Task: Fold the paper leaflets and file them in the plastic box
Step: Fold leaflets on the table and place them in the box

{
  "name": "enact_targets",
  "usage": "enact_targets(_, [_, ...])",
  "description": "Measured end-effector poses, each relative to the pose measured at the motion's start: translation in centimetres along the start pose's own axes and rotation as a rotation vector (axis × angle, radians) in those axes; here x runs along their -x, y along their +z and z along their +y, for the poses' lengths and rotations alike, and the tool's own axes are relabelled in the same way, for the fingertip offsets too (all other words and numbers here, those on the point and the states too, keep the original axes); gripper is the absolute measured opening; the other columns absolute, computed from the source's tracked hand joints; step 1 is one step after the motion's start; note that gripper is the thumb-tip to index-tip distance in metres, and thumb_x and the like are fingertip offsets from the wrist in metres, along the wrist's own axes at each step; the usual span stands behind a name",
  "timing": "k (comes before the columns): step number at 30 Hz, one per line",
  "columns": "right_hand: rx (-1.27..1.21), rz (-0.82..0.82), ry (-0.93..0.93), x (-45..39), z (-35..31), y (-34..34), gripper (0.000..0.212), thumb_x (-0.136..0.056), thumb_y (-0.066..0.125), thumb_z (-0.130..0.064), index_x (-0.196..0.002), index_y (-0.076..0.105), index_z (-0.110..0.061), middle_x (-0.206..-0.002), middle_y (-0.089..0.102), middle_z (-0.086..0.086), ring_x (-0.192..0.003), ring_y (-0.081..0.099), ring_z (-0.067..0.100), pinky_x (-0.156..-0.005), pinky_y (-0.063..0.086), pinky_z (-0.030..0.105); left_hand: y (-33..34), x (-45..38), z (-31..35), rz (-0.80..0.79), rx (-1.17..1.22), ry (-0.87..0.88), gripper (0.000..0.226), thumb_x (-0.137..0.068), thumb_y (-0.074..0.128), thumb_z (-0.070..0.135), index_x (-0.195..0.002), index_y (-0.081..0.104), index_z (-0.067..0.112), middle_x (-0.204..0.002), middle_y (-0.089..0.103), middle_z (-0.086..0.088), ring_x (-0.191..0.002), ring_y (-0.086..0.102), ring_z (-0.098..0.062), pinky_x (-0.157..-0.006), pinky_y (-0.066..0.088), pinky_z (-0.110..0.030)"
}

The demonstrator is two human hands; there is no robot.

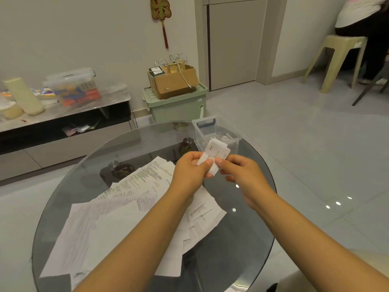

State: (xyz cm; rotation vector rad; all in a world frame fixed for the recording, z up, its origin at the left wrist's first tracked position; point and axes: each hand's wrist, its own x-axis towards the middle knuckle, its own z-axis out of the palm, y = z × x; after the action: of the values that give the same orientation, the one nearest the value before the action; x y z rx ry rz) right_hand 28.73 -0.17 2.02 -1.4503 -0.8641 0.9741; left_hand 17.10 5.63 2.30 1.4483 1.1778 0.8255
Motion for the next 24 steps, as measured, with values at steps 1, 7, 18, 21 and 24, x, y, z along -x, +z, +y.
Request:
enact_targets(1, [-0.027,0.023,0.001,-0.2,-0.3,0.1,0.011,-0.088,0.062,-0.021,-0.086,0.069,-0.012,-0.092,0.071,0.001,-0.080,0.062,0.012,-0.075,0.049,0.026,0.0,-0.2,0.3,-0.014,0.066,-0.025,0.015,-0.091,0.060,0.018,-0.106,0.060,0.016,-0.107,0.068,-0.003,-0.085,0.066,-0.016,-0.076,0.054,-0.027])
enact_targets(7, [0.055,0.204,-0.099,-2.3,-2.4,-0.4,0.011,-0.088,0.062,-0.014,-0.081,0.063,-0.006,-0.082,0.071,0.004,-0.068,0.065,0.014,-0.057,0.049,0.019,0.5,-2.2,3.0,-0.072,-0.034,0.047,0.015,-0.093,0.056,0.018,-0.106,0.062,0.012,-0.103,0.068,-0.001,-0.077,0.064,-0.007,-0.062,0.051,-0.015])
enact_targets(18, [0.537,0.446,-0.245,-8.9,-4.7,-3.3,0.008,-0.085,0.062,-0.019,-0.080,0.064,-0.014,-0.066,0.059,-0.006,-0.064,0.058,0.013,-0.055,0.043,0.022,1.0,-8.9,5.0,-0.232,-0.744,0.381,0.031,-0.097,0.044,0.011,-0.118,0.064,0.022,-0.120,0.062,0.002,-0.108,0.056,-0.016,-0.104,0.038,-0.038])
enact_targets(21, [0.624,0.453,-0.292,-9.7,-4.4,-3.3,0.010,-0.086,0.061,-0.020,-0.082,0.066,-0.013,-0.068,0.062,-0.002,-0.067,0.059,0.019,-0.061,0.047,0.028,1.5,-11.3,4.8,-0.346,-0.797,0.395,0.026,-0.094,0.054,0.016,-0.115,0.066,0.024,-0.122,0.062,-0.001,-0.110,0.057,-0.017,-0.099,0.043,-0.035])
enact_targets(24, [0.731,0.452,-0.315,-10.2,-3.8,-3.2,0.011,-0.086,0.058,-0.018,-0.083,0.067,-0.013,-0.072,0.064,0.001,-0.070,0.060,0.023,-0.063,0.047,0.031,2.1,-12.8,4.7,-0.450,-0.817,0.388,0.024,-0.088,0.063,0.019,-0.109,0.069,0.029,-0.121,0.062,0.003,-0.106,0.058,-0.014,-0.094,0.049,-0.033])
